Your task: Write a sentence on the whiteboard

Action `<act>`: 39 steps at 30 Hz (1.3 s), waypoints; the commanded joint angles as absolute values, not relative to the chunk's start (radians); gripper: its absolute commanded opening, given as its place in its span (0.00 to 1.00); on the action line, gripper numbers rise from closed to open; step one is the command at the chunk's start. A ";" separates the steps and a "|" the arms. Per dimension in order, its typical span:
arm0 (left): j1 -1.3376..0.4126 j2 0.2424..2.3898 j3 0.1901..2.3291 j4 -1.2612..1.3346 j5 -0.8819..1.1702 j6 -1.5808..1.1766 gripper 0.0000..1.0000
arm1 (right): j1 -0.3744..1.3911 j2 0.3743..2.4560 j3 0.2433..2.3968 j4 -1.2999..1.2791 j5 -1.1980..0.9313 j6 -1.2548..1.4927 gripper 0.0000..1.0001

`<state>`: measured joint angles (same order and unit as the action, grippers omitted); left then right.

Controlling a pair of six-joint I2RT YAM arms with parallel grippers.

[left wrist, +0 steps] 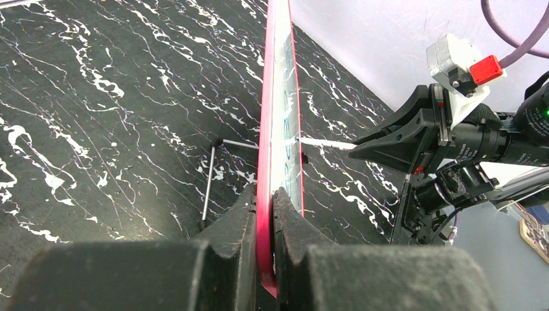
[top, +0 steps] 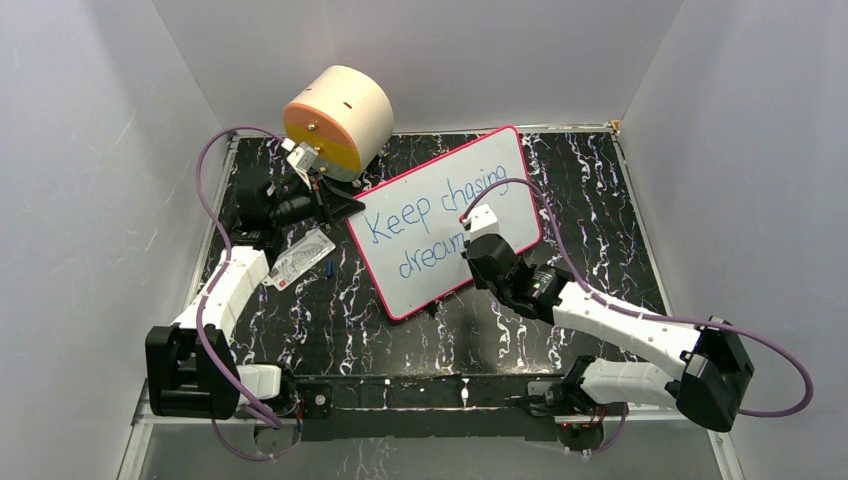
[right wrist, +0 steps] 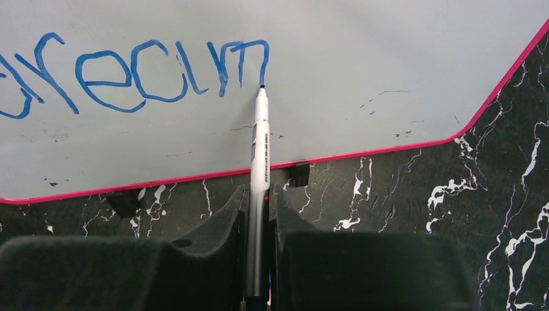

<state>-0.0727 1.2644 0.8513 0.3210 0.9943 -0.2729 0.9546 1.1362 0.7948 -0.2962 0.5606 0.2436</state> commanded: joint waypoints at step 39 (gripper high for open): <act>-0.102 1.281 0.833 0.242 0.984 -0.172 0.00 | 0.875 1.119 0.847 -0.123 0.527 0.156 0.00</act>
